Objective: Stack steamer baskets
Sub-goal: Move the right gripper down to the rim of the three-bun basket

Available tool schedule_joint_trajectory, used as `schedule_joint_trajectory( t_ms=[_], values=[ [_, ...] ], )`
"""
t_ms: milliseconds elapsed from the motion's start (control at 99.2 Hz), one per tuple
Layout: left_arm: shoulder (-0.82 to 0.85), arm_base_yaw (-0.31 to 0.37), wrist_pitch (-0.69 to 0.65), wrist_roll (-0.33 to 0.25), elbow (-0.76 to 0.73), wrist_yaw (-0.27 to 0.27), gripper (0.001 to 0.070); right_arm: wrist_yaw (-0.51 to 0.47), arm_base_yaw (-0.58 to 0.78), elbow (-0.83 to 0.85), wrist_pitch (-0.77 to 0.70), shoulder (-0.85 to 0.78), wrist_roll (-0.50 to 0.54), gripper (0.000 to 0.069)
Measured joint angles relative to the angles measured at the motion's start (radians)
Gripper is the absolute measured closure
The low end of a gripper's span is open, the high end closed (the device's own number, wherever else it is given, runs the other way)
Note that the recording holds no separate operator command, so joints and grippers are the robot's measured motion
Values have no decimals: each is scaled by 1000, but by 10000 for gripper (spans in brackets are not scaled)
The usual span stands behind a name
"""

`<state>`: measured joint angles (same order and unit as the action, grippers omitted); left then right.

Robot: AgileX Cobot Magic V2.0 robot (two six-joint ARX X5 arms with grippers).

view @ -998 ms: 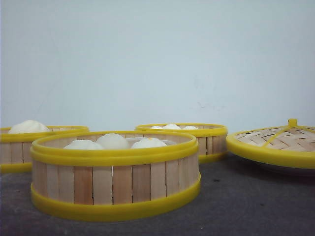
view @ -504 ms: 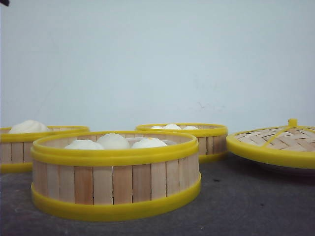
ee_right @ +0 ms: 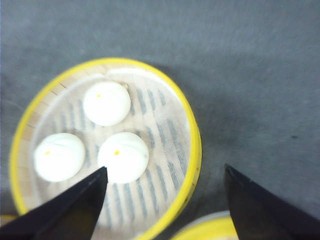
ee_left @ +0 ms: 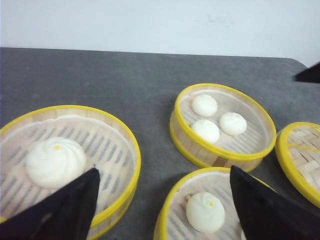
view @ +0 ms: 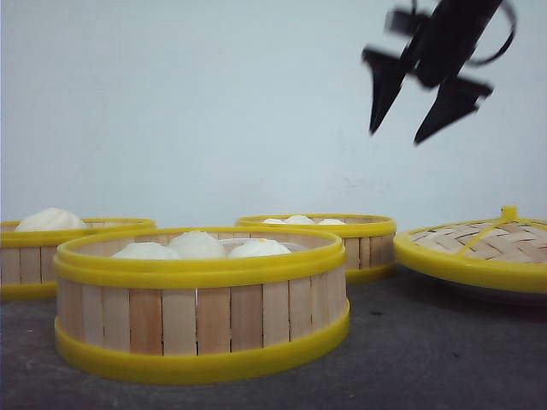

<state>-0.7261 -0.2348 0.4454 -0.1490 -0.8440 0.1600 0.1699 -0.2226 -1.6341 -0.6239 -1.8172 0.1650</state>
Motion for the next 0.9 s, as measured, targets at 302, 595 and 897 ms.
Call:
schedule_joint_trajectory(
  t_ms=[302, 595, 897],
  values=[
    [0, -47, 23, -21, 0, 0, 203, -43, -13, -26, 13, -179, 0, 282],
    [22, -64, 23, -24, 0, 0, 203, -71, -13, -26, 14, -252, 24, 325],
    [76, -64, 23, -24, 0, 0, 203, -68, -19, -28, 8, -257, 63, 597]
  ],
)
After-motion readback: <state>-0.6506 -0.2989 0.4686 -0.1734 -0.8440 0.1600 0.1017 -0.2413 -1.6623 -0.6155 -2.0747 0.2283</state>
